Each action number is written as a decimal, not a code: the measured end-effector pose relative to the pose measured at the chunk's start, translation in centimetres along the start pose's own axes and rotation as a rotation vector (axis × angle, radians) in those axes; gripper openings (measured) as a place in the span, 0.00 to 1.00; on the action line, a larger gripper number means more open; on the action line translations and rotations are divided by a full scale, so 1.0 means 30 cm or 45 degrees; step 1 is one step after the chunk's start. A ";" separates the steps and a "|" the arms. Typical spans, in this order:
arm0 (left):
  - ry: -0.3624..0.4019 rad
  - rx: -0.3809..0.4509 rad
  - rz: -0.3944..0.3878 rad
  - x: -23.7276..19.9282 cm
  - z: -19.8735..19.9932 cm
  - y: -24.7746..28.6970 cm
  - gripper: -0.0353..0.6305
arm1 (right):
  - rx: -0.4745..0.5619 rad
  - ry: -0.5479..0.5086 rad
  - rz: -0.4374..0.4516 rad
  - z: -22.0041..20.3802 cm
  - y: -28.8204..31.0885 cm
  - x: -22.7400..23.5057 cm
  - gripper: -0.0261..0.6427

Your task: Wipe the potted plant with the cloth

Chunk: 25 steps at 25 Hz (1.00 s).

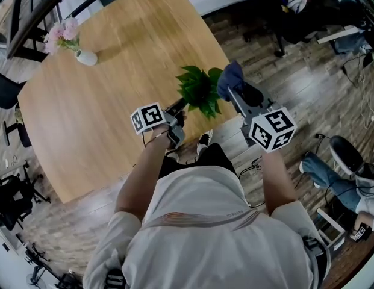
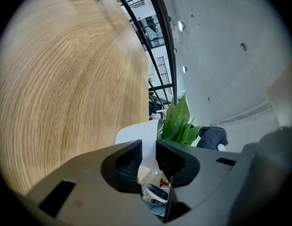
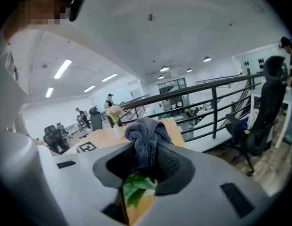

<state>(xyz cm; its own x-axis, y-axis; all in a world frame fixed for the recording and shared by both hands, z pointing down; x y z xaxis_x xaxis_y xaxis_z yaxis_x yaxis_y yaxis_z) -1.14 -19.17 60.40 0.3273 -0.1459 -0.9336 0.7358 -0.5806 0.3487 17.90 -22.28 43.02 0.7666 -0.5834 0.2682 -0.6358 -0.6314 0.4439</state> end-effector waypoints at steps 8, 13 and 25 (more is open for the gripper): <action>0.009 0.010 0.014 -0.001 -0.001 0.002 0.19 | -0.194 0.052 0.057 -0.265 0.039 -0.148 0.28; 0.013 0.008 0.015 -0.007 0.001 -0.005 0.19 | -0.240 0.078 -0.088 -0.346 0.008 -0.031 0.28; -0.002 0.010 0.012 -0.005 0.000 -0.001 0.19 | 0.007 0.064 -0.120 -0.104 -0.119 -0.034 0.28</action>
<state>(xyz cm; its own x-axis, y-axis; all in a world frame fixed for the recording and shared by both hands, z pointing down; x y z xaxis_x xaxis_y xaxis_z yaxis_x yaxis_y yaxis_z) -1.22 -19.13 60.54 0.3334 -0.1527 -0.9303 0.7280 -0.5853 0.3569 19.65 -17.84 43.84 0.8265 -0.4952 0.2677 -0.5610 -0.6853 0.4644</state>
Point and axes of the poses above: the fingertips, and each gripper's own axes: y forward along the fingers, x to its right, z out of its top, the point moved 5 cm from there along -y, backward along the fingers, and after that the axes turned 2 degrees about y, right-handed, at the moved point
